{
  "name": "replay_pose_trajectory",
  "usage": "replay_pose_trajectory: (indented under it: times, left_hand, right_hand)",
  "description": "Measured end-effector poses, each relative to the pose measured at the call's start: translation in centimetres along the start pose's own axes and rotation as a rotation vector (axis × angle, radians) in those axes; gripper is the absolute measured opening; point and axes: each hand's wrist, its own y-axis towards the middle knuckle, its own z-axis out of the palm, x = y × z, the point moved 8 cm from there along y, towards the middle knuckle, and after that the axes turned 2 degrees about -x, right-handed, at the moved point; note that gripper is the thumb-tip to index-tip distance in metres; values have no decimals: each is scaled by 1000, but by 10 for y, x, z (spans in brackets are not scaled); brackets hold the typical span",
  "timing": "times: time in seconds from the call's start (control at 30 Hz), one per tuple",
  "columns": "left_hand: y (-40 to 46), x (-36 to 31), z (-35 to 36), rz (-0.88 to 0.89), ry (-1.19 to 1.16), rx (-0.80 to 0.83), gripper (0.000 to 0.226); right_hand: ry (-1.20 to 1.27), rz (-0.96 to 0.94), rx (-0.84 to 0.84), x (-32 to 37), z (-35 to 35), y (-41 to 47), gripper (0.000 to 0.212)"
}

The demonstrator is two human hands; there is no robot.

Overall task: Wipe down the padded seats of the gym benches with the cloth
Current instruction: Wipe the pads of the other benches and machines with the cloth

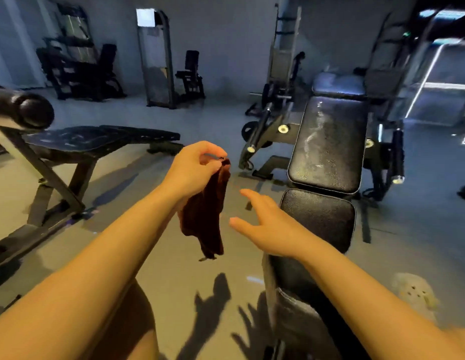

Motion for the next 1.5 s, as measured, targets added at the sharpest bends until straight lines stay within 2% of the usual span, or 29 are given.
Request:
replay_pose_trajectory:
  times: [0.13,0.2,0.3,0.37,0.43,0.53,0.7,0.93,1.2,1.3,1.37,1.43,1.5]
  left_hand:
    - [-2,22,-17,96,55,136,16]
    - [-3,42,-26,98,36,169,19]
    - [-3,72,-32,48,-84,237,28]
    - [0,87,-27,-14,-164,337,25]
    - [0,93,-16,-58,-216,465,21]
    - [-1,89,0,-33,-244,623,19]
    - [12,83,15,44,-263,785,14]
    - [64,79,33,77,-412,802,14]
    - [118,40,64,232,-440,914,17]
    - [134,24,77,276,-473,958,18]
    - [141,16,85,312,-503,982,18]
    - [143,8,94,344,-545,1021,19]
    - [146,1,105,374,-576,1065,20]
  right_hand:
    - [-175,433,-243,-38,16,-24,62]
    - [-312,539,-242,-48,28,-29,63]
    - [-520,470,-140,-52,40,-17,66]
    - [-502,480,-76,-58,45,-13,70]
    - [-501,545,-77,-65,43,-17,73]
    - [-503,658,-98,-73,40,-28,75]
    - [-438,708,-156,-69,37,-37,77]
    - [-394,842,-220,-69,33,-48,80]
    - [-277,989,-234,-68,33,-55,73]
    - [-400,1042,-243,-69,31,-58,76]
    - [-458,1076,-335,-64,22,-54,85]
    - [-310,1038,-558,-51,13,-29,91]
    - [-81,928,-765,-43,13,12,77]
